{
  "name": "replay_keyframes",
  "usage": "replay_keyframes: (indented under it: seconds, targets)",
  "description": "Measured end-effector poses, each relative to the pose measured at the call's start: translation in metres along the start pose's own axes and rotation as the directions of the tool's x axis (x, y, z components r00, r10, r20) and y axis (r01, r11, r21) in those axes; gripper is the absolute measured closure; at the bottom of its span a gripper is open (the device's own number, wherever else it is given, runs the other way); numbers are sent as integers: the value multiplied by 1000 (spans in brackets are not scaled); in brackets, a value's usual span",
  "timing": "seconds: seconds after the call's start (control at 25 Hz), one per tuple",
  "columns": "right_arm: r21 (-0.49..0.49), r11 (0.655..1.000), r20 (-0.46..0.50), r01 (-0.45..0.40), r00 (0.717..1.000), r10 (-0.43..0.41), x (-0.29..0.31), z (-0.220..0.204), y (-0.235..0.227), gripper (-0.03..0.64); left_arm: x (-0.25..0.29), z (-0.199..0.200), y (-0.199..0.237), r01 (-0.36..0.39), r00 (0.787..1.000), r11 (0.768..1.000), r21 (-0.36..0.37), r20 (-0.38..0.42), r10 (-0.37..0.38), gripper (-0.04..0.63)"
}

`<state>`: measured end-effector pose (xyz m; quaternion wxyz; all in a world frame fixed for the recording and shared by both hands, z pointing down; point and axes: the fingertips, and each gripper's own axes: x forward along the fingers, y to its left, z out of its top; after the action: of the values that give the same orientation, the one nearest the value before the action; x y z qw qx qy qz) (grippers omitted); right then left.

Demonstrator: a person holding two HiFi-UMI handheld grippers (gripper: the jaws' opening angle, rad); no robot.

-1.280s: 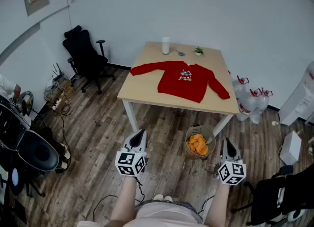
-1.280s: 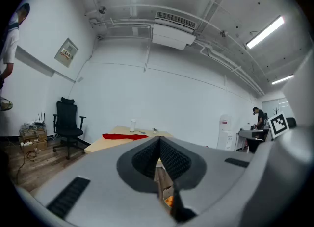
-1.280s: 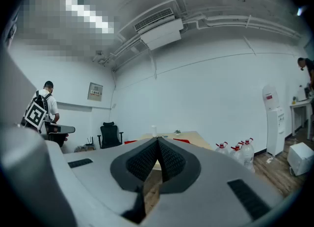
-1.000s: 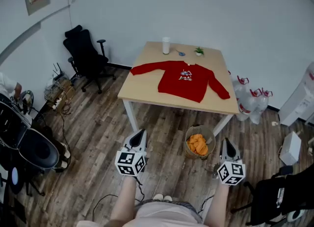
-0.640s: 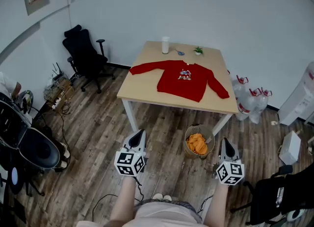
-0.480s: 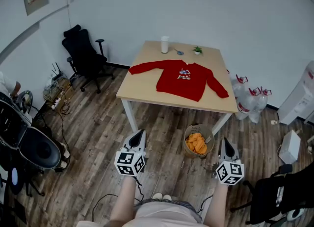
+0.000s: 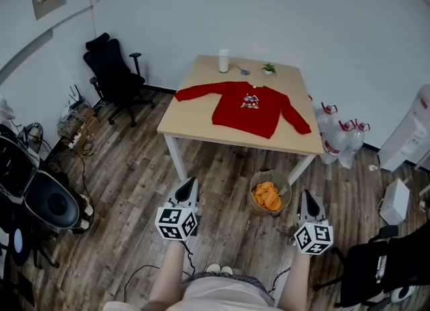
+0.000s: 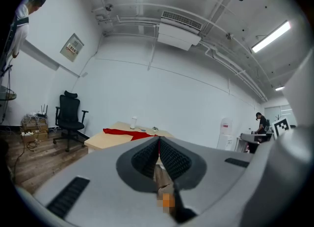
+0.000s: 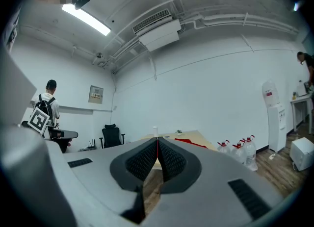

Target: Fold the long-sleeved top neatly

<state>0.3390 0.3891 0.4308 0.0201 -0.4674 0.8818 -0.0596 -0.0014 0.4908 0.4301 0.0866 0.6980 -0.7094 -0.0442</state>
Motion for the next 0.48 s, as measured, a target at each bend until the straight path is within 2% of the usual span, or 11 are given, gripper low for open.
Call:
replay_keyframes:
  seconds: [0.08,0.12,0.16,0.36,0.48]
  targets:
    - [19,1000,14,-13,1000,12,-1,2,2,587,-2,2,1,13,1000,1000,-15,9,-13,589]
    - [31,999,21,-21,1000,20,-1,3,3,549,-3,3,1,21,1000,1000,-22,15,-21,577]
    - [41,999,28,-28,999,26,0,4,4,483,-3,5,1,30,999,999,-27,21,-29,549]
    - [68,996,81,-61,995,56,1,7,14,325,-7,7,5,72,996,997,-42,48,-70,357]
    - [87,991,102,-101,991,92,3,4,23,223,-6,7,9,93,994,994,-53,62,-90,266]
